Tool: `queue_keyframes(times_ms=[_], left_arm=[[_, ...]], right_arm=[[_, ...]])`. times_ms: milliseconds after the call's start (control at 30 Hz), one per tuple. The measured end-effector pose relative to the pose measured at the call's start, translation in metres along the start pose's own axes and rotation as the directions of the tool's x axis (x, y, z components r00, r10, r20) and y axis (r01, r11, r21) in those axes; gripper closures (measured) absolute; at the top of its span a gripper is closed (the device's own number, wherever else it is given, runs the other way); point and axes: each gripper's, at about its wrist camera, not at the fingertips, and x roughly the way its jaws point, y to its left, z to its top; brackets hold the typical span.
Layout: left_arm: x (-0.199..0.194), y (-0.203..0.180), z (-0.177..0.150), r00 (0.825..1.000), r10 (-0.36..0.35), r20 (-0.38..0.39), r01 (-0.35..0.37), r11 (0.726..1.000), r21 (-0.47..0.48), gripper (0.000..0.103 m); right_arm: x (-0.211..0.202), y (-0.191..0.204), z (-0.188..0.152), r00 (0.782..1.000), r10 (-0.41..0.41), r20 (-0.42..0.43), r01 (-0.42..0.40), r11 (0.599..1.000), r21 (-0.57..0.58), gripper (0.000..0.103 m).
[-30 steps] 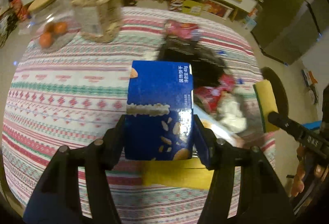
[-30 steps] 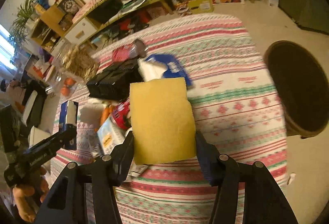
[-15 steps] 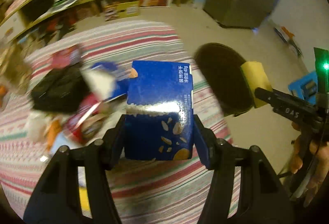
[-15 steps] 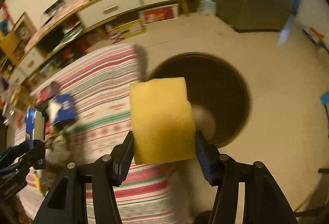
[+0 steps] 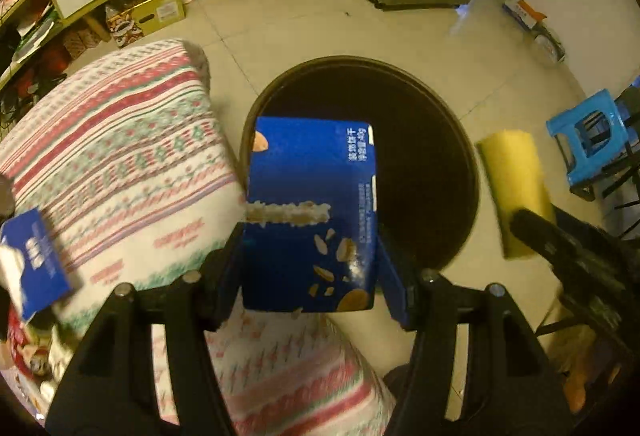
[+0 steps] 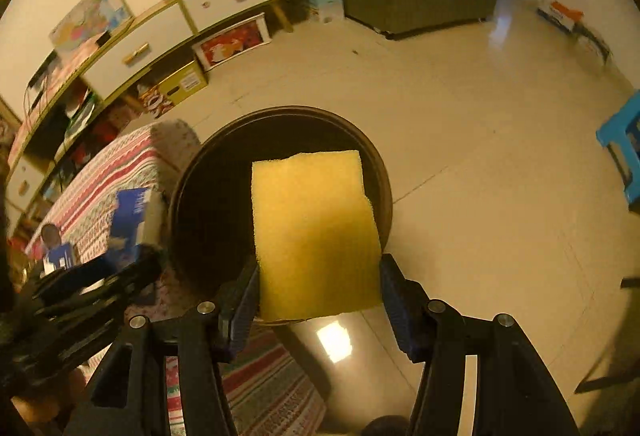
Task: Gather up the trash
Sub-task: 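Carry both items over the brown bin and open both tools to drop them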
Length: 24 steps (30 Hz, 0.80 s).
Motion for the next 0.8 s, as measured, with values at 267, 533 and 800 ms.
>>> queue_keyframes(times_ms=[267,533,800], left_arm=[[-0.012,0.0,0.008,0.995,0.046,0.088,-0.045,0.999,-0.016,0.013],[-0.043,0.019,-0.017,0.993,0.057,0.102,-0.054,0.998,-0.031,0.013],[-0.078,0.047,-0.047,0.989,0.06,0.133,-0.05,0.996,-0.078,0.013]], right_arm=[[0.001,-0.012,-0.001,1.0,-0.002,-0.005,0.002,0.999,0.049,0.043],[0.006,-0.008,-0.001,1.0,0.008,0.002,-0.008,0.998,0.063,0.043],[-0.003,0.011,0.006,0.994,0.021,0.105,-0.025,0.999,0.035,0.015]])
